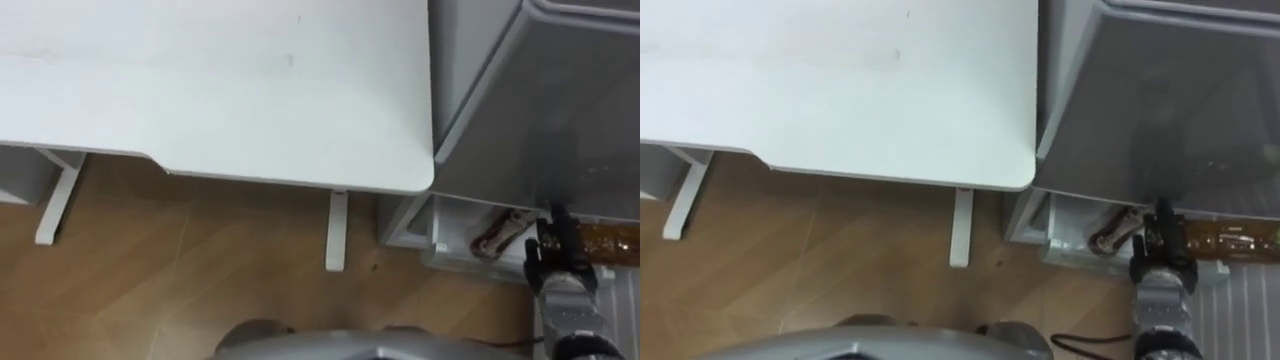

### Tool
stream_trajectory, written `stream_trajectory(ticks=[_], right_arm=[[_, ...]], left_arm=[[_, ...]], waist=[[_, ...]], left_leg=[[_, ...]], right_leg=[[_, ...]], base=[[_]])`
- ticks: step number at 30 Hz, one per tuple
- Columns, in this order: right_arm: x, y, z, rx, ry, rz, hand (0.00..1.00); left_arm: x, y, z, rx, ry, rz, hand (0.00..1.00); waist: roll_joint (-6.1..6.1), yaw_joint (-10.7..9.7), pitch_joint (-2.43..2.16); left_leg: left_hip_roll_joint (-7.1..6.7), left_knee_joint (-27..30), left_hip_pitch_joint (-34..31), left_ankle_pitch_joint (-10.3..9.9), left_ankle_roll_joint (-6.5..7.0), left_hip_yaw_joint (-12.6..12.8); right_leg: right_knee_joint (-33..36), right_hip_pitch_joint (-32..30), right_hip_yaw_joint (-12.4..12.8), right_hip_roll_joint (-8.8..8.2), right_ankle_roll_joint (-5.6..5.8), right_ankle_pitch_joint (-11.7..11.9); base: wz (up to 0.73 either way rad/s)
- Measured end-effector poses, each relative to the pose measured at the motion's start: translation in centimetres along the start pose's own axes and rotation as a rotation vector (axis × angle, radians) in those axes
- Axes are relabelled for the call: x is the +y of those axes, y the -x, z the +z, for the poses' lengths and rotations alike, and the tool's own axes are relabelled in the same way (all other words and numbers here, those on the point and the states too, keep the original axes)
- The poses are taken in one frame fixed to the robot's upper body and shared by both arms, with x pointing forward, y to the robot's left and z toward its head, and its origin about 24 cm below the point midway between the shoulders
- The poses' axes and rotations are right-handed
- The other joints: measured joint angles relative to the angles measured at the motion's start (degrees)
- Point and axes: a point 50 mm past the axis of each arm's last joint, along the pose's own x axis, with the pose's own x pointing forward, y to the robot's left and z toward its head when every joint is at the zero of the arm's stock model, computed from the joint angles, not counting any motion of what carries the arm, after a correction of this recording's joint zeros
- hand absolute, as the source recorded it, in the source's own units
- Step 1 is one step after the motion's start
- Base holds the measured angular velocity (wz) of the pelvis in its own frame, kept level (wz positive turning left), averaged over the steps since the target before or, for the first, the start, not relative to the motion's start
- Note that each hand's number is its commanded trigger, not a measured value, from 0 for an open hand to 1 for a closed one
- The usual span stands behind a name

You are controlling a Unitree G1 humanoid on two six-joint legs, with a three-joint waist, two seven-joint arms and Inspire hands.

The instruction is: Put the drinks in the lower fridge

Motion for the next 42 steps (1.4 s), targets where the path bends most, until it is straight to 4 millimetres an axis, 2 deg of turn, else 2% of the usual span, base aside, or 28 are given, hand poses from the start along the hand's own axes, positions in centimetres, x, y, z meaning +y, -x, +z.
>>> stream_trajectory(ticks=[2,6,8,13,15,17,20,22,23,26,28,31,38,42], right_arm=[[0.7,-0.2,-0.1,-0.006,-0.007,0.008,1.0],[2.2,-0.5,-0.1,-0.016,-0.023,0.038,1.0],[2.8,-0.6,0.0,-0.038,-0.033,0.052,1.0],[5.1,-0.9,0.1,-0.054,-0.055,0.103,1.0],[6.2,-1.2,0.2,-0.037,-0.047,0.086,1.0],[8.9,-1.5,0.1,0.004,-0.029,0.088,1.0],[11.0,-1.4,-0.7,0.07,-0.054,0.07,1.0],[11.5,-1.4,-1.0,0.094,-0.016,0.081,1.0],[12.5,-1.3,-1.1,0.106,0.016,0.11,1.0],[15.0,-0.9,-1.2,0.132,0.025,0.17,1.0],[14.9,-0.9,-1.2,0.137,0.004,0.16,1.0],[15.2,-1.0,-0.7,0.129,0.033,0.17,1.0],[16.3,-0.8,-0.1,0.114,0.048,0.194,1.0],[17.0,-0.7,0.1,0.107,0.091,0.198,1.0]], left_arm=[[-0.7,-0.2,0.9,-0.008,-0.017,-0.018,0.0],[-1.5,-0.6,3.0,-0.044,-0.058,-0.021,0.0],[-2.3,-0.8,4.7,-0.078,-0.086,-0.03,0.0],[-4.6,-1.0,7.7,-0.143,-0.125,-0.078,0.0],[-5.2,-1.0,8.7,-0.162,-0.163,-0.086,0.0],[-6.3,-0.9,9.9,-0.196,-0.198,-0.107,0.0],[-7.1,-0.8,10.9,-0.221,-0.213,-0.114,0.0],[-7.5,-0.7,11.6,-0.248,-0.216,-0.123,0.0],[-7.6,-0.7,11.8,-0.258,-0.217,-0.127,0.0],[-7.5,-0.7,11.8,-0.256,-0.219,-0.112,0.0],[-7.5,-0.7,11.8,-0.26,-0.234,-0.112,0.0],[-7.7,-0.7,12.0,-0.269,-0.235,-0.116,0.0],[-8.2,-0.4,13.1,-0.316,-0.244,-0.124,0.0],[-8.4,-0.4,13.1,-0.319,-0.257,-0.136,0.0]], waist=[[0.2,0.04,0.17],[0.26,0.72,0.16],[0.2,1.79,0.16],[0.11,1.9,0.3],[0.04,2.77,0.44],[0.65,4.05,1.5],[0.74,5.75,1.81],[0.39,6.7,2.01],[0.14,7.53,2.16],[0.17,7.68,2.16],[-0.02,7.82,2.27],[-0.49,7.86,2.51],[-1.13,8.71,2.81],[-1.15,9.23,2.82]], left_leg=[[0.15,1.08,-2.03,0.04,-0.06,-0.28],[0.63,2.41,-5.83,0.34,-0.29,-0.11],[0.91,3.07,-8.71,0.94,-0.44,-0.05],[0.88,4.18,-14.44,2.46,-0.91,-0.24],[0.85,4.06,-16.25,3.31,-0.99,0.07],[0.73,3.79,-19.34,4.7,-0.91,-0.21],[0.03,2.58,-22.47,6.76,-1.57,-1.42],[-0.19,2.36,-24.05,7.53,-2.1,-1.81],[-0.25,2.5,-24.97,7.69,-2.13,-1.83],[-0.78,2.7,-25.78,7.96,-2.23,-2.74],[-1.1,2.64,-25.95,7.97,-2.23,-3.08],[-1.16,2.29,-27.31,8.1,-1.92,-2.17],[-1.26,2.87,-29.09,7.84,-1.45,0.0],[-1.31,4.31,-30.51,7.52,-1.26,0.22]], right_leg=[[0.01,-1.42,-0.75,-0.03,-0.49,0.36],[0.22,-4.79,-1.5,-0.01,-0.77,1.41],[0.18,-7.15,-2.83,-0.24,-1.03,2.38],[2.45,-13.32,-2.96,-0.67,-1.6,2.86],[3.38,-15.64,-3.3,-1.18,-1.84,3.03],[4.35,-19.28,-4.05,-1.71,-2.29,3.35],[5.99,-23.02,-7.2,-3.49,-3.13,4.09],[7.68,-25.08,-7.57,-4.01,-3.39,3.67],[8.77,-26.37,-7.57,-4.29,-3.72,3.27],[10.42,-27.34,-8.74,-5.21,-4.51,2.34],[11.14,-27.61,-8.88,-5.61,-4.32,1.67],[12.3,-29.94,-8.27,-6.34,-3.98,1.33],[14.16,-33.14,-6.76,-7.03,-4.14,1.44],[15.13,-34.37,-6.36,-7.19,-4.16,1.16]], base=[[0.05],[-0.1],[-0.07],[0.0],[-0.05],[0.02],[0.24],[0.34],[0.16],[0.19],[0.16],[-0.06],[-0.12],[-0.01]])
